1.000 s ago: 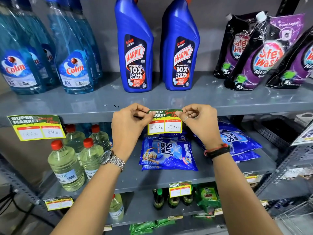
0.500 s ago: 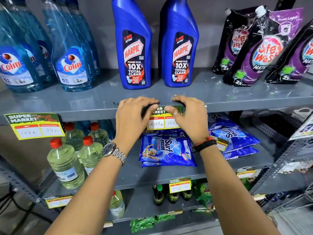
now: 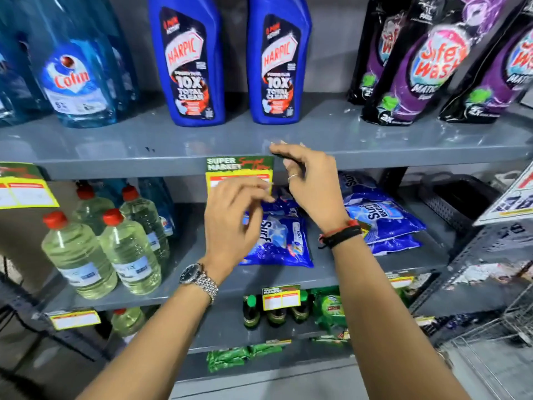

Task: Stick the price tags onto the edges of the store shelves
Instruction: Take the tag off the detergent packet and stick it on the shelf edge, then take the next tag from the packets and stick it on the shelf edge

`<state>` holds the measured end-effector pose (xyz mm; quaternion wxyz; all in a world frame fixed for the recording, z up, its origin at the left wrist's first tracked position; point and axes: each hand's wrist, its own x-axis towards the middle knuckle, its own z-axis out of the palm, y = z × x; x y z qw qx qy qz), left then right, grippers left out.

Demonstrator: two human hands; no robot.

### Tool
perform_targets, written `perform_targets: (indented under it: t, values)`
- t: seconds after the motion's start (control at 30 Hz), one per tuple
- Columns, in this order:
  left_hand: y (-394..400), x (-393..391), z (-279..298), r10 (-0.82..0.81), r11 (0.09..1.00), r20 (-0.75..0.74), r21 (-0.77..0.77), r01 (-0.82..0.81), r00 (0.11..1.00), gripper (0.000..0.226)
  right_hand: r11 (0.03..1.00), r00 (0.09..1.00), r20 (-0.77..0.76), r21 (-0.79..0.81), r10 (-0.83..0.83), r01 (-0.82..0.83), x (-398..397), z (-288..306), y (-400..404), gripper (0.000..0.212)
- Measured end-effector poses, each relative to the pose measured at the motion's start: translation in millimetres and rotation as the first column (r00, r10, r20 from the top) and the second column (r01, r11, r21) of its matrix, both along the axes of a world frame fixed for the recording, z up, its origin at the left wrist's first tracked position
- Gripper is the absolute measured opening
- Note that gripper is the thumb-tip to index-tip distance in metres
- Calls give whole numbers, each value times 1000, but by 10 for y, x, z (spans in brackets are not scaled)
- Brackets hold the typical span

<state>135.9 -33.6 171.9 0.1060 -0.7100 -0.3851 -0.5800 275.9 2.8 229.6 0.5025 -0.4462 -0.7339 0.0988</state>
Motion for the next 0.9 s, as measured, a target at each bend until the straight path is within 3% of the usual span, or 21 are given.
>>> perform_targets:
  t: [0.1,0.2,0.37,0.5,0.6,0.8,0.9]
  values:
    - [56,447,-252,-112,970,-53,-222,98,992,25,992,998,-57,122,36,-29,355,-277,-91,35]
    - [253,867,-544,-84,873,74,-475,109,994,25,989,996,-82,147,-20,32,893,-639,-95,33]
    - [729,1566,-1019,-2,603,318,-756,255,948,25,946,951,-126,-199,-283,255,1880,-1246,165,30]
    - [926,1799,-1240,96,454,395,-834,313,914,29,773,903,-77,-550,-423,316,2333,-1599,483,28]
    - [1078,1900,-1317,148,391,414,-859,331,898,30,640,888,-52,-712,-456,287,2504,-1806,708,28]
    - [1298,1972,-1351,183,331,419,-878,346,889,30,529,820,-69,-795,-568,299,2435,-2040,1096,27]
    - [1301,1979,-1375,171,314,440,-872,374,882,30,530,801,-100,-797,-590,291,2387,-2145,1245,25]
